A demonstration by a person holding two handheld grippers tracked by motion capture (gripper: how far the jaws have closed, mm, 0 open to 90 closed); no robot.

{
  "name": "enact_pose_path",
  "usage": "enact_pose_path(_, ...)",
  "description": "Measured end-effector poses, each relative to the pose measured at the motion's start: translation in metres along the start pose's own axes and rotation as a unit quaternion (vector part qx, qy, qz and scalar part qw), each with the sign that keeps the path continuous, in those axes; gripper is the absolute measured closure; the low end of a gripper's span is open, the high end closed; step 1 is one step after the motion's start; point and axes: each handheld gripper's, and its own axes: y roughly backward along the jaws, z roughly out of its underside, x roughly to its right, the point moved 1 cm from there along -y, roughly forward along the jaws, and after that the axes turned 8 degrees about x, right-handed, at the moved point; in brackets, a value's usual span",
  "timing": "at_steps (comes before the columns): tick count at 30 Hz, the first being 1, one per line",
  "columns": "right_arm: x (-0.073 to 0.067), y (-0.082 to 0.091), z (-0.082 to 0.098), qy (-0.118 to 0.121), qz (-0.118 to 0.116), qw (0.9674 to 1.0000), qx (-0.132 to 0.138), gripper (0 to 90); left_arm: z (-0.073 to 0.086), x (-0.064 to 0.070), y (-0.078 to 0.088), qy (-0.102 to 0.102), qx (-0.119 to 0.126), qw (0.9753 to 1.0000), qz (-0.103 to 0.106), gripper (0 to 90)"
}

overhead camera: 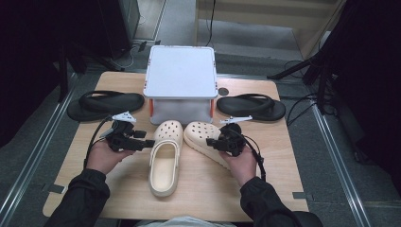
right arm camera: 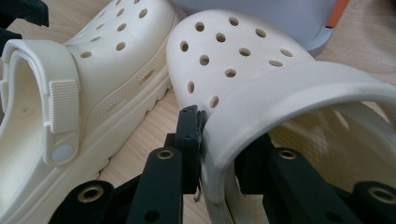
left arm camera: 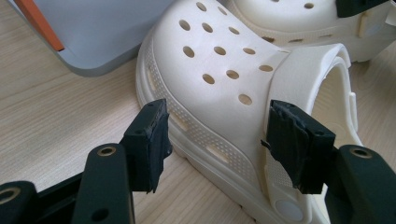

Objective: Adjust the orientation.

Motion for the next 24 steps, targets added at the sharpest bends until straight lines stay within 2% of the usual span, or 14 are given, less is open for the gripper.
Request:
enact_pose_path(1, -0.002, -0.001, 0.001, 0.005, 0.005, 1.0000, 0.000, 73.9, 0.000, 0.000, 0.000, -0.001, 0.000, 1.0000, -0.002, 39.4)
enact_pose_path(2, -0.004, -0.002, 0.001, 0.012, 0.009, 0.9999, 0.003, 67.6, -0.001, 0.000, 0.000, -0.004, 0.001, 1.0000, -0.002, 39.8)
enact_pose_path(3, -0.005, -0.002, 0.001, 0.012, 0.011, 0.9999, 0.002, 66.6, -0.001, 0.000, 0.001, -0.005, 0.001, 1.0000, -0.003, 39.8)
enact_pose_path(5, -0.004, -0.001, 0.001, 0.018, 0.008, 0.9998, -0.002, 64.6, -0.001, 0.001, 0.000, -0.004, 0.001, 1.0000, -0.002, 40.0)
enact_pose_path(8, -0.002, 0.002, 0.000, 0.014, 0.000, 0.9999, -0.002, 60.3, -0.001, 0.000, 0.000, -0.002, 0.000, 1.0000, -0.001, 40.0)
enact_pose_path(12, 0.001, 0.011, -0.002, 0.013, -0.009, 0.9999, -0.001, 58.6, -0.001, 0.000, 0.001, 0.000, 0.001, 1.0000, -0.003, 40.1)
enact_pose_path(15, 0.006, 0.029, -0.004, 0.016, -0.018, 0.9997, 0.005, 57.3, -0.001, -0.001, 0.002, 0.003, 0.000, 1.0000, -0.003, 40.1)
enact_pose_path(17, 0.011, 0.040, -0.006, 0.018, -0.024, 0.9995, 0.013, 58.8, 0.000, -0.001, 0.002, 0.002, -0.002, 1.0000, -0.004, 40.1)
enact_pose_path(18, 0.011, 0.040, -0.006, 0.018, -0.024, 0.9995, 0.013, 58.8, 0.000, -0.001, 0.002, 0.002, -0.002, 1.0000, -0.004, 40.1)
enact_pose_path(19, 0.017, 0.051, -0.008, 0.027, -0.026, 0.9991, 0.021, 64.5, 0.000, -0.002, 0.001, 0.003, -0.006, 1.0000, -0.006, 40.1)
enact_pose_path(21, 0.024, 0.059, -0.009, 0.035, -0.025, 0.9987, 0.026, 70.9, 0.000, -0.003, 0.001, 0.004, -0.008, 0.9999, -0.005, 40.1)
enact_pose_path(24, 0.038, 0.066, -0.009, 0.023, -0.035, 0.9986, 0.033, 78.6, 0.000, -0.003, 0.001, 0.010, -0.012, 0.9998, -0.008, 43.0)
